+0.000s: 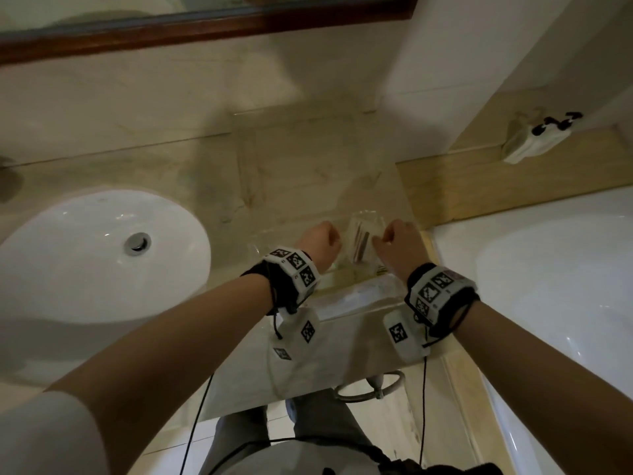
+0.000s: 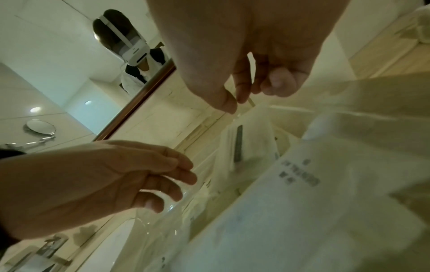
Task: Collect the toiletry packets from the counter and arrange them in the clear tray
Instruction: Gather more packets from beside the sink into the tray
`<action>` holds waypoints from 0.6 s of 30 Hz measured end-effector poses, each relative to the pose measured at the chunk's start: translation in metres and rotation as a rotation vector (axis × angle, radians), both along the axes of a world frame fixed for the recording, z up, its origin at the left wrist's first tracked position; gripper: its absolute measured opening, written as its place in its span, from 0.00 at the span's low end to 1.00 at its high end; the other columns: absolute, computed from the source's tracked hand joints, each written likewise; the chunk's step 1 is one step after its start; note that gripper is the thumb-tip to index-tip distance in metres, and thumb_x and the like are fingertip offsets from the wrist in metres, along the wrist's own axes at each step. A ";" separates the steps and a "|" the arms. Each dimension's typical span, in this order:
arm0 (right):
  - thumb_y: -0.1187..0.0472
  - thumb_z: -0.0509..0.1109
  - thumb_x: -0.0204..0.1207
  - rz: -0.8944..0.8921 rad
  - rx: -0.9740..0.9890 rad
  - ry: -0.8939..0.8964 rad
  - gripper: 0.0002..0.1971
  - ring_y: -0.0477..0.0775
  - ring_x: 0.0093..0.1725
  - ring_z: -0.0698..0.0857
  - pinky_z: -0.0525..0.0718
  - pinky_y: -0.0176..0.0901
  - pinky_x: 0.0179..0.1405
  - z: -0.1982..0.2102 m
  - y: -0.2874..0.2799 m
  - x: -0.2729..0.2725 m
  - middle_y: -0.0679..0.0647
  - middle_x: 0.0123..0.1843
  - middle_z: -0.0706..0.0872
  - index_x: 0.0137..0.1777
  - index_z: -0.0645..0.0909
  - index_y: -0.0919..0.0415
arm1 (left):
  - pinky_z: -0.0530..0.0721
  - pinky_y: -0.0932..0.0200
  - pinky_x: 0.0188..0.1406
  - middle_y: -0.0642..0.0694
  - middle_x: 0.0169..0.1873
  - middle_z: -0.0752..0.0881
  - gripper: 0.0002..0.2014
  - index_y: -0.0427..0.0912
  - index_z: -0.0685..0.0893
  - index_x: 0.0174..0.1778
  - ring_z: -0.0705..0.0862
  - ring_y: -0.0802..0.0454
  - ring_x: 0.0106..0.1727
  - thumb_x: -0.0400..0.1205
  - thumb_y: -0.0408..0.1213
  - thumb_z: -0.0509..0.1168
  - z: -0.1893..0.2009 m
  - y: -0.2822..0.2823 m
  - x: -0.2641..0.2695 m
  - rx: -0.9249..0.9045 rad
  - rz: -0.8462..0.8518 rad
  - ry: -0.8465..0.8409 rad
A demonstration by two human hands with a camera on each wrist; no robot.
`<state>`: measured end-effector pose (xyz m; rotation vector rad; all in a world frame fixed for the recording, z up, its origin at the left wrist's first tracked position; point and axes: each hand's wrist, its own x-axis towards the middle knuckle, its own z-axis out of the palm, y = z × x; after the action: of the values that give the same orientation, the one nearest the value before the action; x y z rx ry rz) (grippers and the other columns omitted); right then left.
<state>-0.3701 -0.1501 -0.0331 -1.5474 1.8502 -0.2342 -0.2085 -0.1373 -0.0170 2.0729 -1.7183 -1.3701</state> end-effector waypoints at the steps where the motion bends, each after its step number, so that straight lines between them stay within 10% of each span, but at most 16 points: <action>1: 0.62 0.66 0.77 0.008 -0.050 0.010 0.07 0.55 0.41 0.72 0.69 0.40 0.41 0.001 0.001 0.001 0.55 0.45 0.71 0.43 0.69 0.63 | 0.78 0.54 0.54 0.38 0.59 0.83 0.13 0.35 0.78 0.61 0.82 0.42 0.56 0.84 0.37 0.57 0.000 0.001 0.005 0.005 -0.012 -0.012; 5: 0.63 0.64 0.78 0.074 -0.073 0.008 0.06 0.54 0.43 0.72 0.65 0.31 0.40 0.005 -0.001 0.019 0.56 0.50 0.71 0.49 0.75 0.66 | 0.82 0.51 0.55 0.40 0.56 0.86 0.13 0.36 0.79 0.60 0.85 0.42 0.55 0.84 0.37 0.56 -0.002 0.007 0.037 0.064 -0.003 -0.018; 11: 0.63 0.62 0.78 0.213 -0.081 -0.142 0.02 0.54 0.43 0.76 0.72 0.42 0.41 0.008 0.001 0.099 0.54 0.47 0.77 0.45 0.71 0.58 | 0.74 0.63 0.28 0.47 0.35 0.81 0.08 0.39 0.78 0.55 0.78 0.52 0.31 0.84 0.37 0.57 0.007 0.034 0.106 0.060 0.256 0.017; 18: 0.62 0.60 0.81 0.429 -0.058 -0.315 0.05 0.51 0.36 0.77 0.73 0.39 0.37 0.026 0.036 0.240 0.51 0.38 0.80 0.50 0.76 0.60 | 0.82 0.51 0.49 0.39 0.46 0.88 0.11 0.37 0.76 0.57 0.80 0.44 0.42 0.83 0.32 0.52 0.026 0.120 0.243 0.017 0.642 0.006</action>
<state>-0.1303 -0.1143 -0.0066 -1.7884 1.2486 -0.3124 0.0341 -0.0169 0.0092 2.3200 -0.8925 -1.1692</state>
